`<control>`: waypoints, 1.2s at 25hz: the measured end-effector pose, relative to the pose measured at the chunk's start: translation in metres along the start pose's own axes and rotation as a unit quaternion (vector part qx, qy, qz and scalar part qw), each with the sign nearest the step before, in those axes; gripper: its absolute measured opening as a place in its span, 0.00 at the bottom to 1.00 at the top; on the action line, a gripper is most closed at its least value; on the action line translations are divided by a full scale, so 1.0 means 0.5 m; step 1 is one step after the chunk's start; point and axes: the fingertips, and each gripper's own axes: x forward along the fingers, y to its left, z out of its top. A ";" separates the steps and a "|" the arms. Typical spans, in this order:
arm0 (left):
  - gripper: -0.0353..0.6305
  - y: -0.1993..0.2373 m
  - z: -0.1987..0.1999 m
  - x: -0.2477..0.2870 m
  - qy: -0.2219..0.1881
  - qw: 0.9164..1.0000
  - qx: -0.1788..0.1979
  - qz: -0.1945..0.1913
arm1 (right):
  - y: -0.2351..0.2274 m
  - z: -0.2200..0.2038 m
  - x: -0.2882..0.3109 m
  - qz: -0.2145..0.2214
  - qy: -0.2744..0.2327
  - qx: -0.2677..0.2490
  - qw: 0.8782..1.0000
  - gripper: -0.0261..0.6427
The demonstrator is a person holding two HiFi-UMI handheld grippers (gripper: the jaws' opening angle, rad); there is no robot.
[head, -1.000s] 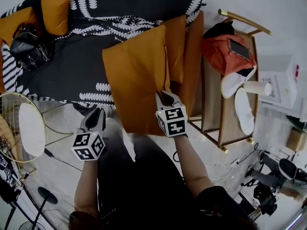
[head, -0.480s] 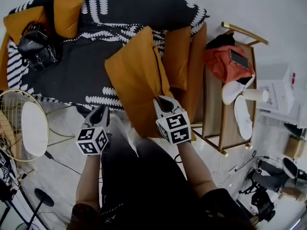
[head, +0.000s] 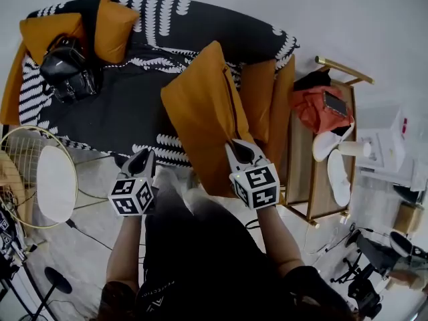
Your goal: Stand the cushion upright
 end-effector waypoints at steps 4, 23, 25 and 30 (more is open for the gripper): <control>0.15 0.024 0.037 -0.002 -0.006 1.000 0.001 -0.003 | 0.003 0.057 0.004 -0.003 -0.018 0.010 1.000 0.04; 0.15 0.165 0.263 0.028 -0.048 0.998 0.020 -0.041 | 0.065 0.349 0.074 -0.020 -0.109 0.016 0.994 0.04; 0.15 0.176 0.281 0.035 -0.050 0.997 0.023 -0.046 | 0.067 0.370 0.082 -0.025 -0.114 0.014 0.993 0.04; 0.15 0.197 0.316 0.046 -0.051 0.997 0.029 -0.059 | 0.070 0.420 0.091 -0.042 -0.129 0.012 0.991 0.04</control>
